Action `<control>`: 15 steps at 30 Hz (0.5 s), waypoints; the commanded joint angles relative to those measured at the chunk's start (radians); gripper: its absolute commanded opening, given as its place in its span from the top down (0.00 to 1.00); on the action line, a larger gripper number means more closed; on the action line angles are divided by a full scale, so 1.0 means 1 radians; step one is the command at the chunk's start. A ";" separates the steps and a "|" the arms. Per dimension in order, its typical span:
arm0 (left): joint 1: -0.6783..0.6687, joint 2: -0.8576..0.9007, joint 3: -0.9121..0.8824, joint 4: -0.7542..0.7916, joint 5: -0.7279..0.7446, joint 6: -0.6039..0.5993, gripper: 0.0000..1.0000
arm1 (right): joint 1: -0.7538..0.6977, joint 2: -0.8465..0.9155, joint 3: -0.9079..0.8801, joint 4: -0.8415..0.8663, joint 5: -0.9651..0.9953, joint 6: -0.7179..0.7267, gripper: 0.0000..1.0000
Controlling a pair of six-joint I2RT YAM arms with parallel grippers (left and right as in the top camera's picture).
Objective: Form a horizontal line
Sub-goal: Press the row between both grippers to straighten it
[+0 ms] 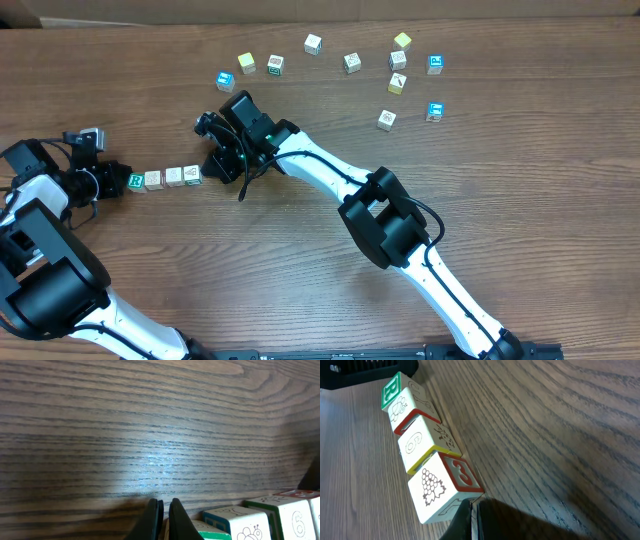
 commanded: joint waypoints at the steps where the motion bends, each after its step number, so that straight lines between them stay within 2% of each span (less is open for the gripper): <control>1: -0.008 0.020 -0.001 -0.002 0.025 -0.032 0.96 | -0.003 0.013 0.029 0.005 -0.013 0.004 0.97; 15: -0.043 0.020 -0.001 -0.007 0.023 -0.063 0.95 | -0.003 0.013 0.029 -0.003 -0.020 0.027 0.97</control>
